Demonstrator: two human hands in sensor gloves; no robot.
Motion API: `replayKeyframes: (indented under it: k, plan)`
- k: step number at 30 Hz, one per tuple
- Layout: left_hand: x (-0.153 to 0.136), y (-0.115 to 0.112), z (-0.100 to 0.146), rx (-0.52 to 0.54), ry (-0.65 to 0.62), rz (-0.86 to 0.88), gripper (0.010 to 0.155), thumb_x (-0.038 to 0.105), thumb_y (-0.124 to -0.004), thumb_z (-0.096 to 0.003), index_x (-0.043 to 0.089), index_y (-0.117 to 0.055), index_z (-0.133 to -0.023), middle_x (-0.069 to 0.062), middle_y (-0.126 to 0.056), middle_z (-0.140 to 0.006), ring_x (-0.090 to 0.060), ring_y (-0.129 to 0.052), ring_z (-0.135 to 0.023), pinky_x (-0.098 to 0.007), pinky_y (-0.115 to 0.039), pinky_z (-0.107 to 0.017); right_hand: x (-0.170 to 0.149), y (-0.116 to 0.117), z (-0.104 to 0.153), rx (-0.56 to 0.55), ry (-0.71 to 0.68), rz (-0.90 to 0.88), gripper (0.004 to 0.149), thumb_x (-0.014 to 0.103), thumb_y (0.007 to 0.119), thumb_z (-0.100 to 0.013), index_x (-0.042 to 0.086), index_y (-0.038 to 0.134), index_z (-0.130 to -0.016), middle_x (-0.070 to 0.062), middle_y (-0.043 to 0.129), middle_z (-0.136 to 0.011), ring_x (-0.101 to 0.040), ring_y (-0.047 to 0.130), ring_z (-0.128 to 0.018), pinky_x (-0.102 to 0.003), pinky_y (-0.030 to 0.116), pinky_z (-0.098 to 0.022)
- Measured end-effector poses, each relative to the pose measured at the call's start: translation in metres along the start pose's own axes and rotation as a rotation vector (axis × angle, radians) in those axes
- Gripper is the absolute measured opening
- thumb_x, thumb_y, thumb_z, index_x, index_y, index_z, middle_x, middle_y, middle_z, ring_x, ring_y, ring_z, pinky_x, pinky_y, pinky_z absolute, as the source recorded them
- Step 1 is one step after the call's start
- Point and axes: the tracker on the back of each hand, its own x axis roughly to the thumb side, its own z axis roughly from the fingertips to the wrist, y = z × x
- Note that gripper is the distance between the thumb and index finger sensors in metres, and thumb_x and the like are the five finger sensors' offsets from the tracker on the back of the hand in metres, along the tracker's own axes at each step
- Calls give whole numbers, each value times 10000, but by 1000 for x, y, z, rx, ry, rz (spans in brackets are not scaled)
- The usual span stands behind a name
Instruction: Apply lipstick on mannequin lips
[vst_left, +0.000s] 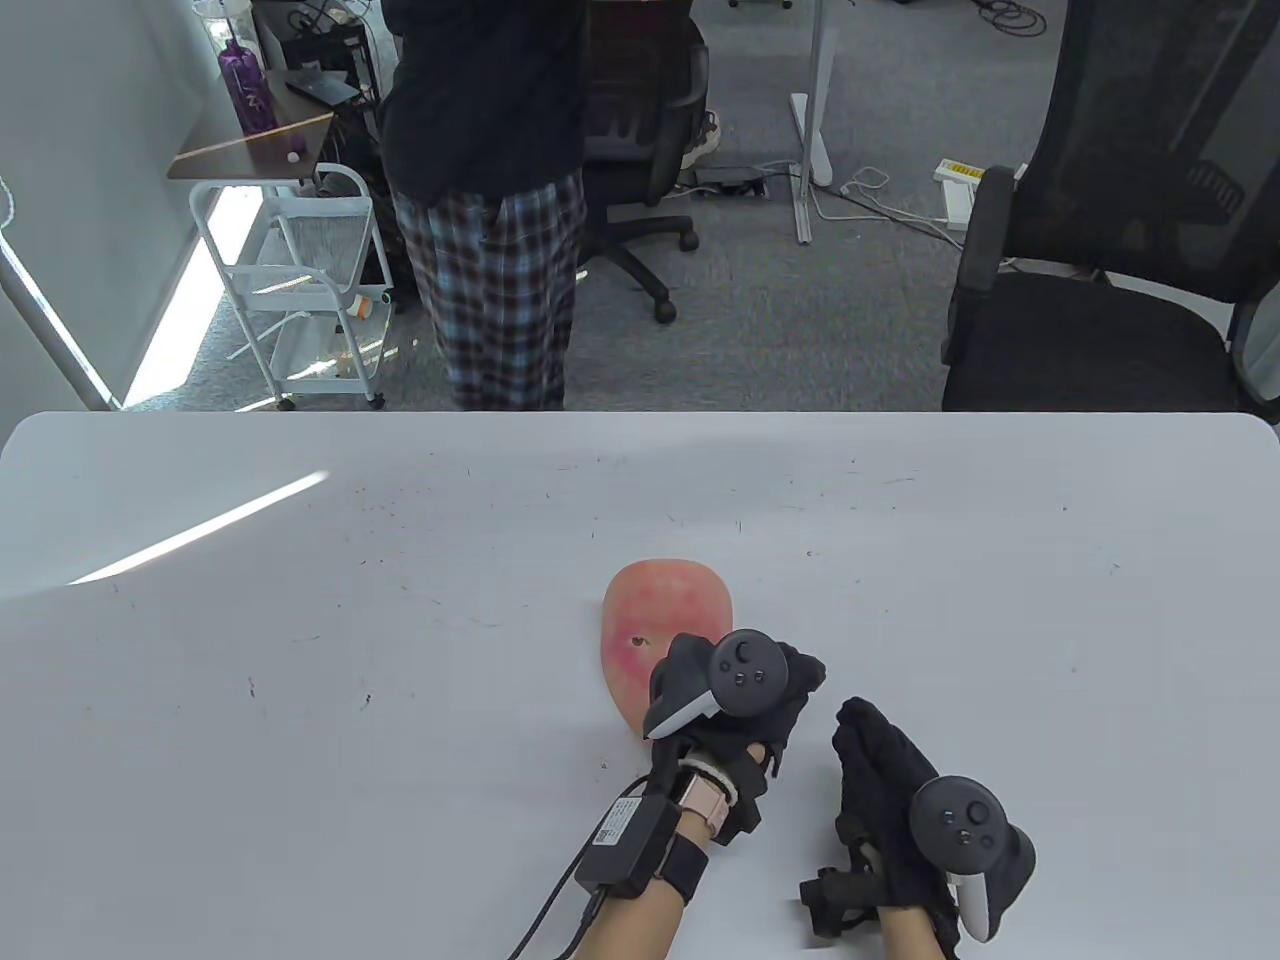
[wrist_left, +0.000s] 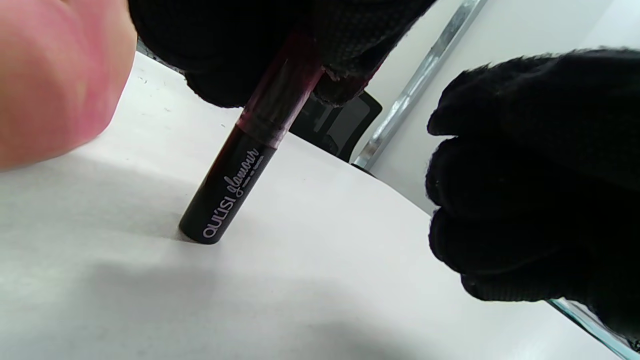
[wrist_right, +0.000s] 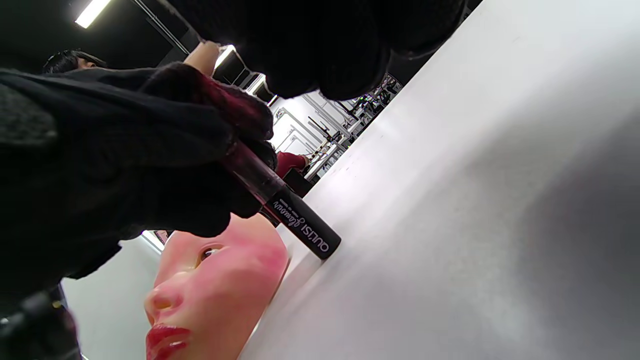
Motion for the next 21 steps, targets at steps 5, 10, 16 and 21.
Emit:
replayKeyframes:
  k: [5, 10, 16, 21]
  plan:
    - [-3, 5, 7, 44, -30, 0, 495, 275, -782, -508, 220, -811, -1000, -174, -811, -1032, -397, -823, -833, -482, -731, -574, 1, 2, 0, 13, -9, 8, 440, 352, 760, -473, 163, 815, -866, -75, 944, -707, -283, 923, -600, -509, 720, -531]
    - [-14, 35, 42, 264, -93, 209, 512, 285, -768, -511, 209, -787, -1017, -180, -790, -1032, -394, -823, -802, -472, -726, -552, 2, 3, 2, 18, -37, 16, 449, 351, 767, -466, 155, 818, -867, -82, 948, -708, -291, 926, -599, -514, 722, -528]
    - [-82, 61, 125, 542, -27, 485, 480, 314, -741, -532, 192, -815, -990, -190, -847, -973, -386, -860, -743, -460, -746, -508, 10, 10, 3, 35, -90, 30, 439, 337, 769, -467, 166, 813, -869, -70, 947, -712, -279, 929, -602, -506, 728, -529]
    - [-132, 53, 159, 596, 90, 528, 477, 325, -732, -539, 185, -818, -987, -183, -855, -962, -380, -869, -732, -451, -754, -498, 18, 16, 7, 43, -145, 49, 433, 338, 770, -464, 171, 819, -861, -62, 952, -702, -273, 934, -592, -501, 734, -524]
